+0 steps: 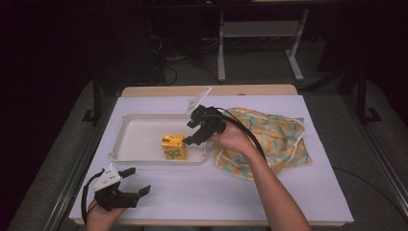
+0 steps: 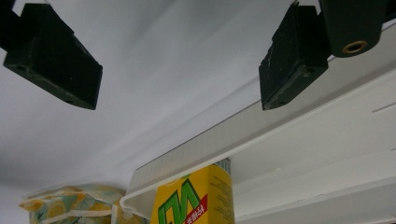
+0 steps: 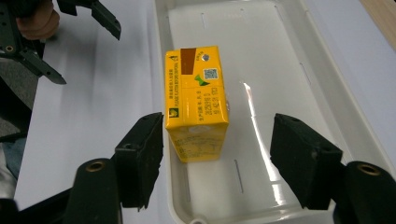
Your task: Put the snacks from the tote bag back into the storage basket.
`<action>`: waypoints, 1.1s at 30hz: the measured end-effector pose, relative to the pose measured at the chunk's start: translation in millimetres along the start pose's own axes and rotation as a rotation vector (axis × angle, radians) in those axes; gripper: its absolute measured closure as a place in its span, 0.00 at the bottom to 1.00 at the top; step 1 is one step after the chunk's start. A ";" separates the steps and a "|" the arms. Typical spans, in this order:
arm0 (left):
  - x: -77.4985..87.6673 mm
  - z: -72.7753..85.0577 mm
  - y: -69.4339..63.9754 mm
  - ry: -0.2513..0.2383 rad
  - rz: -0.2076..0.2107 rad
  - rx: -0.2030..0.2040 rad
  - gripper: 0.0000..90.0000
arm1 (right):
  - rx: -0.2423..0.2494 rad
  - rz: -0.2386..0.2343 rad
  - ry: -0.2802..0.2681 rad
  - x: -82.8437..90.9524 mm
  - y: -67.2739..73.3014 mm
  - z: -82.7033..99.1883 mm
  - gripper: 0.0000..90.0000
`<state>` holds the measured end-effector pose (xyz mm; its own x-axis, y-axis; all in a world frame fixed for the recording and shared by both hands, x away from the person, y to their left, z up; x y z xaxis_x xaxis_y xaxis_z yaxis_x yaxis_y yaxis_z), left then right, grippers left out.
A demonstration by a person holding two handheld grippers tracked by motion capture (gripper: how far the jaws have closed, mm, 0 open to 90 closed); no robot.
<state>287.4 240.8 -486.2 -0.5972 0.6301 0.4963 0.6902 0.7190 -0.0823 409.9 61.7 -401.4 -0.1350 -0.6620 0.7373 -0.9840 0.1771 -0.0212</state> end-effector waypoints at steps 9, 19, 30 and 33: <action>-0.9 -0.3 -0.6 -0.004 0.000 0.004 0.15 | -0.013 0.018 -0.005 10.0 -4.3 7.3 0.37; -0.4 -0.1 0.0 -0.003 0.000 0.003 0.15 | -0.033 0.018 0.002 14.9 -4.8 13.8 0.37; 0.1 0.1 0.2 0.000 -0.003 -0.003 0.15 | -0.043 0.028 0.001 22.1 -7.0 20.8 0.37; 0.3 0.1 0.1 0.000 -0.004 -0.001 0.15 | -0.050 0.031 0.006 23.1 -7.0 24.9 0.37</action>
<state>287.2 241.1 -486.1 -0.5998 0.6276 0.4963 0.6884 0.7210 -0.0797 410.8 27.0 -401.1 -0.1641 -0.6513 0.7409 -0.9723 0.2335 -0.0101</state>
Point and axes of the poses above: each handheld gripper's, and its own axes: x roughly backward along the jaws, z roughly out of its underside, y roughly to its left, the point moved 10 cm from there along -x, roughly forward along the jaws, and after that the axes turned 2 degrees about x, right-handed, at the moved point
